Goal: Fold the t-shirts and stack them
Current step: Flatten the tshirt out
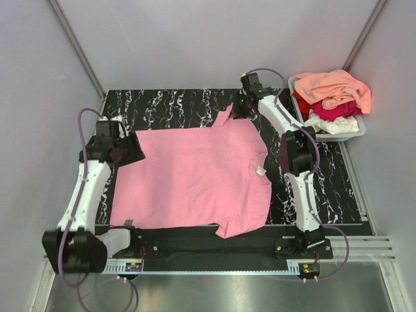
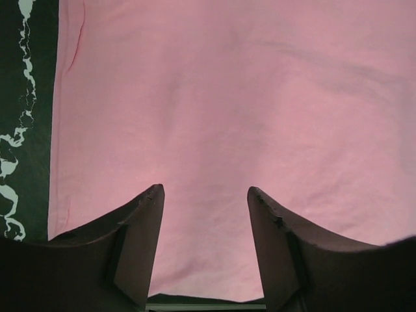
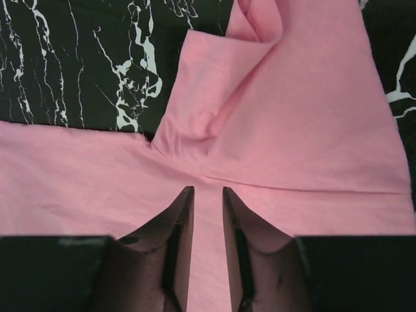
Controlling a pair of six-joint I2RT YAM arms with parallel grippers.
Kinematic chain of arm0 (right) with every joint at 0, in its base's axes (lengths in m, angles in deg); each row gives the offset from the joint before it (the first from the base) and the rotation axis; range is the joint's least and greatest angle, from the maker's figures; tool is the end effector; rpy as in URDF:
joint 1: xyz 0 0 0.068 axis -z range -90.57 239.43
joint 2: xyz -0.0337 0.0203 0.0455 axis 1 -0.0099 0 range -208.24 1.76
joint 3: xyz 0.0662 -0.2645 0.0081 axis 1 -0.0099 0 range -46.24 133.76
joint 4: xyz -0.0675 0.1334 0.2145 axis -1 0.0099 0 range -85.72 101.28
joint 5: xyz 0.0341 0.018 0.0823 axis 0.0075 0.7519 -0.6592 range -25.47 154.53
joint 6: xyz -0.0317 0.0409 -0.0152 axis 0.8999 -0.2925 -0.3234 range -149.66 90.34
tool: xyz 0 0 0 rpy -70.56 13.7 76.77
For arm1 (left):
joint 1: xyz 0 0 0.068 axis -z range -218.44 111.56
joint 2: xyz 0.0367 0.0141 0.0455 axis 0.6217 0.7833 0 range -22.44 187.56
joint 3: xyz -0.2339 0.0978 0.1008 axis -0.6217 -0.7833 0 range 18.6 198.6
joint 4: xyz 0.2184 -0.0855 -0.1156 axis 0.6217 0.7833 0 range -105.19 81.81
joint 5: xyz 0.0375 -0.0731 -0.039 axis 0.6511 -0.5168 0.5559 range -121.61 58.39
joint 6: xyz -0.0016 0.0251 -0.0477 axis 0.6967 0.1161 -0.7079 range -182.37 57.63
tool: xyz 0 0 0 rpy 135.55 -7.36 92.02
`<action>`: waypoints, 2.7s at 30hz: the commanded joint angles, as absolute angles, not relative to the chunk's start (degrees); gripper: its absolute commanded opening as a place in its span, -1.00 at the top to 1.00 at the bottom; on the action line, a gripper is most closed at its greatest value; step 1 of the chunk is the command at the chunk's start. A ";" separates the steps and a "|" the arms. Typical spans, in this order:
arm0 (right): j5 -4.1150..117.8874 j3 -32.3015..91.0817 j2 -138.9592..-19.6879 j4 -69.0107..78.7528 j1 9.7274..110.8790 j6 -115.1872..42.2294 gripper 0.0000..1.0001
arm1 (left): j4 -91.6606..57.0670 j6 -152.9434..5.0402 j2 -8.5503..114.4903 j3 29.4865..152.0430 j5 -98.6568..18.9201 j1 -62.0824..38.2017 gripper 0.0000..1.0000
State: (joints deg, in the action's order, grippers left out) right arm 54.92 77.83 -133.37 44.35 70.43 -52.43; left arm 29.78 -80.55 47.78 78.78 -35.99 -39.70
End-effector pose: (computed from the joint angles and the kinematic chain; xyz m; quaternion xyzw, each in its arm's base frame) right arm 0.4967 0.1773 0.2267 0.0030 0.9401 0.1920 0.2816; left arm 0.2452 0.0026 0.2886 -0.1496 0.9413 -0.0803 0.2919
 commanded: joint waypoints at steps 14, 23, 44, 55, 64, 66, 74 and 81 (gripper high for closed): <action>55.82 103.34 -154.76 43.04 68.51 -58.75 0.61 | 33.41 -77.67 15.29 73.44 -42.32 -38.97 -0.14; 54.16 107.65 -162.94 35.32 66.23 -65.95 0.65 | 31.56 -77.14 10.79 72.56 -45.23 -38.88 -0.14; 57.58 71.20 -123.34 24.13 68.51 -56.21 -0.83 | 31.39 -79.86 27.91 78.97 -37.68 -38.97 -0.21; 55.57 79.17 -133.50 42.33 69.30 -51.99 -0.54 | 24.36 -83.73 56.09 85.12 -36.34 -43.00 -0.29; 50.21 92.97 -146.42 45.93 71.32 -53.04 -0.50 | 23.39 -87.07 83.43 99.62 -39.87 -48.63 -0.20; 49.50 94.11 -148.97 46.46 72.46 -54.18 -0.49 | 23.74 -88.20 87.76 103.66 -39.69 -48.64 -0.19; 54.68 89.46 -151.26 45.94 79.58 -56.04 -0.49 | 25.33 -88.91 102.80 113.86 -41.10 -48.02 -0.12; 54.77 95.76 -155.12 47.60 83.10 -55.68 -0.50 | 27.17 -87.95 110.09 123.78 -39.96 -43.98 -0.11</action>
State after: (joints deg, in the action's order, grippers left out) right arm 49.85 92.58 -149.85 43.17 81.53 -56.80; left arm 27.15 -88.39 105.26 119.85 -40.19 -46.19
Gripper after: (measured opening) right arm 0.743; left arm 0.558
